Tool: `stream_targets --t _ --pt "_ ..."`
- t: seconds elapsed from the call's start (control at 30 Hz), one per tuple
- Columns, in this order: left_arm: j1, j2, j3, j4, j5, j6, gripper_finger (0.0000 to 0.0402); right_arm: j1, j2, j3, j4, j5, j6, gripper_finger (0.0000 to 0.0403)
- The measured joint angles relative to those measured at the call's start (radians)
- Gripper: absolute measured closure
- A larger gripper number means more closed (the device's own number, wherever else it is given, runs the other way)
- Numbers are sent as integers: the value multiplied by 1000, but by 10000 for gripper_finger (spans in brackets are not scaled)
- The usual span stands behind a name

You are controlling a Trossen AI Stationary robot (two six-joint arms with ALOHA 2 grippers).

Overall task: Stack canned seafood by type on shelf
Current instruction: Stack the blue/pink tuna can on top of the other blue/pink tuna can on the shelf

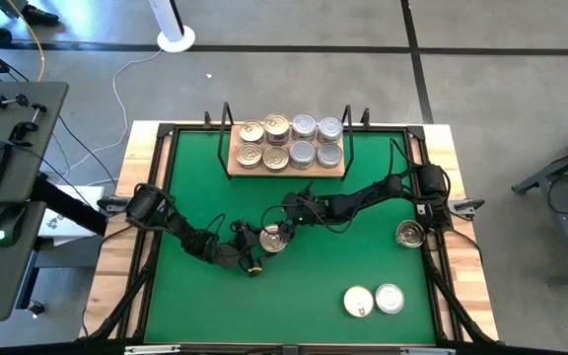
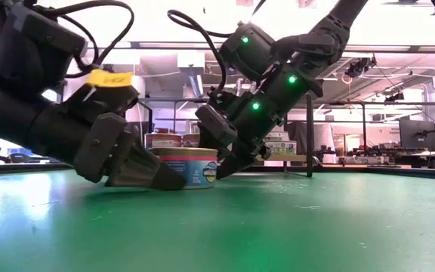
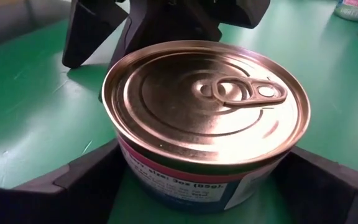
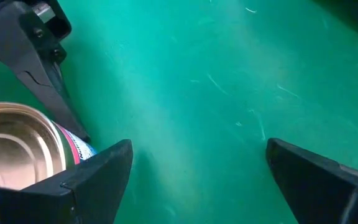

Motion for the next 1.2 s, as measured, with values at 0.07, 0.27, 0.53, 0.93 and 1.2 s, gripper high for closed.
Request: stream_targets --t 0.07,0.27,0.53,0.93,1.2 --pt "-12 -1 -24 6 -11 -27 34 1 2 2 9 3 2 36" --pt "-78 -1 -53 -11 -143 -49 34 4 4 3 14 18 -8 36" --pt "-138 0 -57 -25 -266 -74 34 2 3 3 10 7 -8 36" --pt "-101 -1 -56 -15 -238 -188 34 2 3 11 8 -8 -36 36" --pt "-86 2 -37 3 -227 -136 34 2 5 37 -32 -21 -53 37"
